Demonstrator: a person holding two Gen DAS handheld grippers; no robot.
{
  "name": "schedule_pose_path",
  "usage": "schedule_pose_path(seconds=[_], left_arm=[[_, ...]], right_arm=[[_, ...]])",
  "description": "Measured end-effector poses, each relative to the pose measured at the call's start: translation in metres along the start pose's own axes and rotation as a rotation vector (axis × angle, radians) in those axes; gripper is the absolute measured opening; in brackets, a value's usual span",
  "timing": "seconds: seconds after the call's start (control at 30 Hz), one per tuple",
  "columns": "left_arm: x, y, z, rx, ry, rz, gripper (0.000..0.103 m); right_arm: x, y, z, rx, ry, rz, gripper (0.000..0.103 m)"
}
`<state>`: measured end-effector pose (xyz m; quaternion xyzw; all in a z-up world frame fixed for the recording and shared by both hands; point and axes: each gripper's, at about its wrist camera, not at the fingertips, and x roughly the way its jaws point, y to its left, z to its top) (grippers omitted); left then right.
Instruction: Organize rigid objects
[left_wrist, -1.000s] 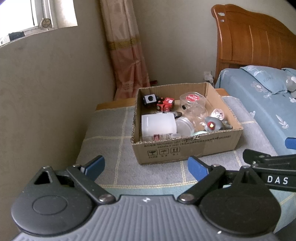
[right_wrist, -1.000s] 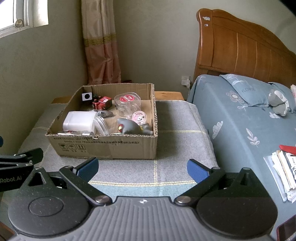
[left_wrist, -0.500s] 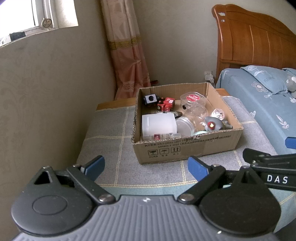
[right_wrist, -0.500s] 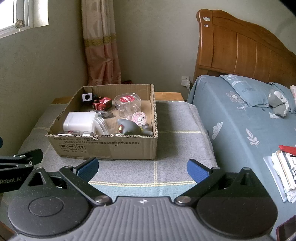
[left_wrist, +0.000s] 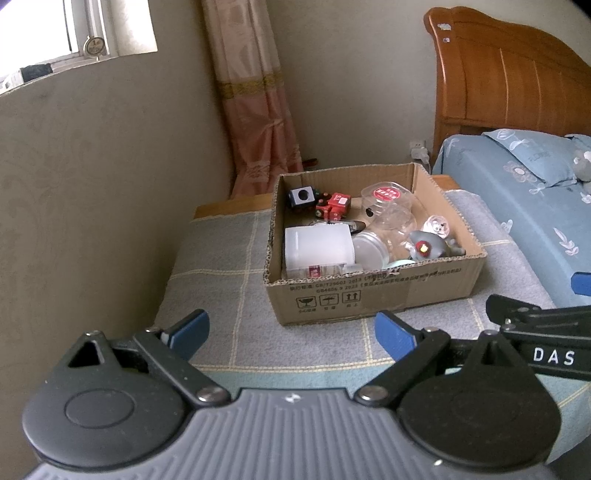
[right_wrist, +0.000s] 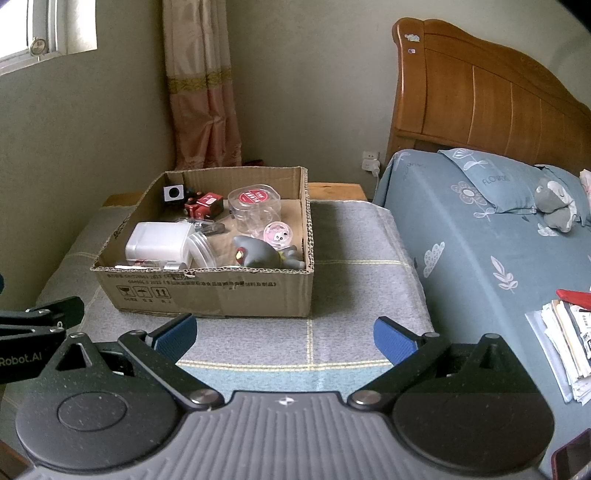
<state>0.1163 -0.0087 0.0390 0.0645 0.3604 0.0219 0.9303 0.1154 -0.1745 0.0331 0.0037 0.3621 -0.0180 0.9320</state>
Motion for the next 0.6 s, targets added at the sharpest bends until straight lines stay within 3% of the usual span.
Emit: schedule_pose_path(seconds=[0.6], left_arm=[[-0.0019,-0.0001,-0.0006,-0.009,0.011,-0.011,0.096]], right_arm=[[-0.0031,-0.0015,0.0010,-0.001,-0.007,0.002,0.103]])
